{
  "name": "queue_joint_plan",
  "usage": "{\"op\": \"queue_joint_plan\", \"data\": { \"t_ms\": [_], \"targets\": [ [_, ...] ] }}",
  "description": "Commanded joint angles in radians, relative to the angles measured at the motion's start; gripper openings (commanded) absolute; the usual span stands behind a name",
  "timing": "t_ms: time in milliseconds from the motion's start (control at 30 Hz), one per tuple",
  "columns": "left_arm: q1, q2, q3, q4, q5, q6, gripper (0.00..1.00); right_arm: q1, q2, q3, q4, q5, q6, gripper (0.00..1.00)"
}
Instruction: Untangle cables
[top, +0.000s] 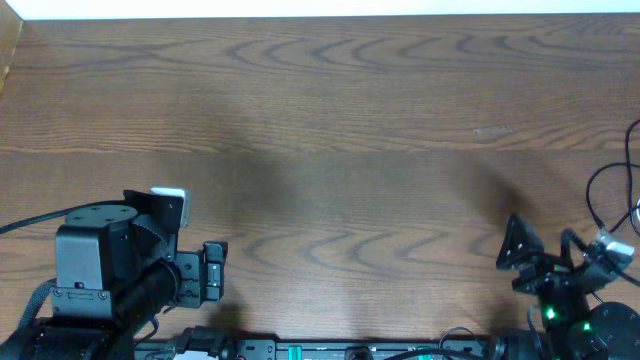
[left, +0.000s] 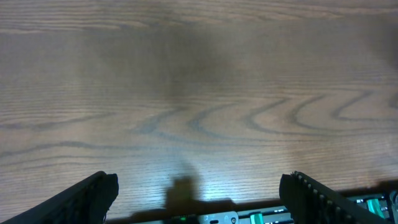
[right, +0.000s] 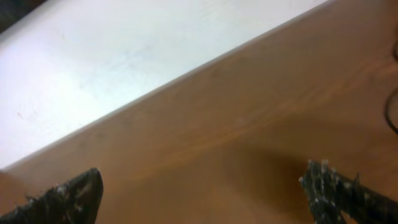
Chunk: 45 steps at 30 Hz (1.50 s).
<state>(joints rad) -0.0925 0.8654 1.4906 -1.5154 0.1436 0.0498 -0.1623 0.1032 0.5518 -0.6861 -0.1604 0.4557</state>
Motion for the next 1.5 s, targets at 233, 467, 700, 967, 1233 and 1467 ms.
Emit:
{"op": "queue_joint_plan", "data": {
  "t_ms": [233,467,700,967,1233,1467],
  "targets": [
    [0.002,-0.005,0.001,0.0,-0.006,0.003,0.89,-0.004,-0.009,-0.218,0.52,-0.206,-0.176,0.99],
    [0.002,-0.005,0.001,0.005,-0.006,0.007,0.88,-0.004,-0.009,-0.353,0.644,-0.205,-0.229,0.99],
    [0.002,-0.005,0.001,0.011,-0.006,0.011,0.88,-0.004,-0.009,-0.479,0.758,-0.204,-0.228,0.99],
    [0.002,-0.005,0.001,0.011,-0.006,0.018,0.88,-0.004,-0.009,-0.536,0.755,-0.197,-0.225,0.99],
    [0.002,-0.005,0.001,0.014,-0.006,0.021,0.89,-0.004,-0.009,-0.546,0.637,-0.156,-0.225,0.99],
    [0.002,-0.005,0.001,0.013,-0.006,0.021,0.89,-0.004,0.0,-0.546,0.636,-0.164,-0.183,0.99]
  ]
}}
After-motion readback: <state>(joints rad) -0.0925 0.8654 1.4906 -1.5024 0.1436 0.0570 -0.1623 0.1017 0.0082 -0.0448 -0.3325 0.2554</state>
